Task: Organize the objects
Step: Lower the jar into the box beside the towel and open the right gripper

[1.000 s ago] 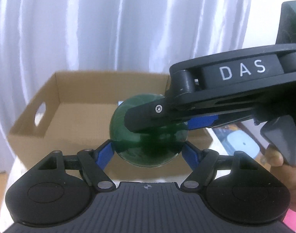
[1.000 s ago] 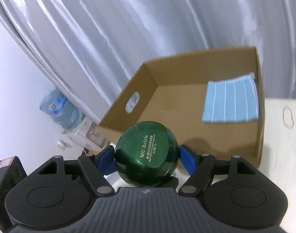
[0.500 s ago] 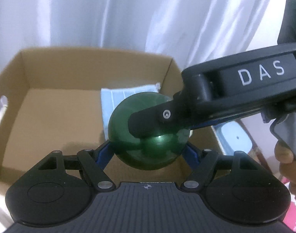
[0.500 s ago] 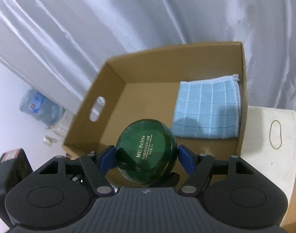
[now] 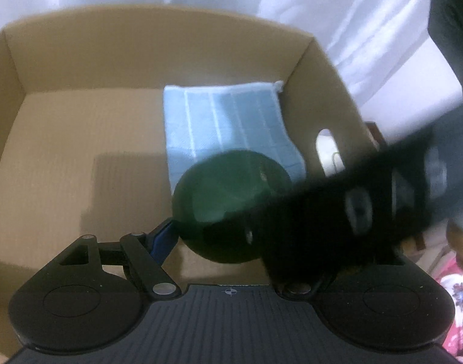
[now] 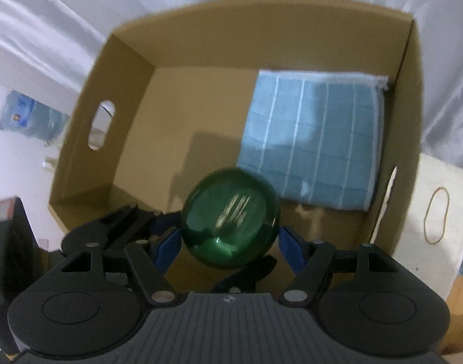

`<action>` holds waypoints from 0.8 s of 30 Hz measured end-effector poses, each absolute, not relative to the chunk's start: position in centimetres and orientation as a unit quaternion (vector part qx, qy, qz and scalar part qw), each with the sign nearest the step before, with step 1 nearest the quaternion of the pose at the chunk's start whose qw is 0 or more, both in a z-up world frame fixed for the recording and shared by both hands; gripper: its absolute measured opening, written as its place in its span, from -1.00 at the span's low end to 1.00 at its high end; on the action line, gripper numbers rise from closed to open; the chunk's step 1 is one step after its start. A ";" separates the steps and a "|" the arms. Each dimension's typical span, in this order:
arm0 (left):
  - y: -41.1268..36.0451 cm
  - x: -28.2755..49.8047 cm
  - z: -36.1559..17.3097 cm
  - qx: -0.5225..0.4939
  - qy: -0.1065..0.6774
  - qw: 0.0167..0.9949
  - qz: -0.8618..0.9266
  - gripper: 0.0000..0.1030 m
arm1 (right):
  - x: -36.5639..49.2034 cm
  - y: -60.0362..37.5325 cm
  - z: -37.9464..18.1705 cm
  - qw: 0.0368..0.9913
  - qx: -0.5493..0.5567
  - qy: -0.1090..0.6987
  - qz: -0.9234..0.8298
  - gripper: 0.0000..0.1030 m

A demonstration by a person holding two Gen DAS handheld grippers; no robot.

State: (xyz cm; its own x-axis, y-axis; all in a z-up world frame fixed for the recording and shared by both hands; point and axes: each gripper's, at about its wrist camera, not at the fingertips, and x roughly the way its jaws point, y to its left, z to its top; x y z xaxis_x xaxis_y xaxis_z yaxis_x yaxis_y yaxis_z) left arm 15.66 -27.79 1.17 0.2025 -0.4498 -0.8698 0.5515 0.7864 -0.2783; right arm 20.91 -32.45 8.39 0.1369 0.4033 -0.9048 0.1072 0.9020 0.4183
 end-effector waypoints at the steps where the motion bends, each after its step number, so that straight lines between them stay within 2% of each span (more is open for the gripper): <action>1: -27.7 15.9 1.1 0.045 0.548 0.771 -0.322 0.48 | 21.0 -32.3 7.9 0.720 0.196 0.658 0.102 0.46; 8: -26.7 18.6 -0.4 0.025 0.575 0.751 -0.324 0.48 | 21.6 -32.4 7.5 0.710 0.209 0.665 0.103 0.49; 13: -25.3 19.2 0.6 0.019 0.578 0.747 -0.329 0.48 | 21.9 -32.3 8.3 0.711 0.208 0.662 0.109 0.49; 21: -24.1 20.3 -1.3 0.020 0.576 0.743 -0.340 0.50 | 22.1 -32.8 10.5 0.743 0.197 0.630 0.111 0.47; 24: -23.7 20.6 -0.9 0.011 0.572 0.744 -0.344 0.59 | 22.3 -33.0 10.9 0.752 0.195 0.620 0.109 0.35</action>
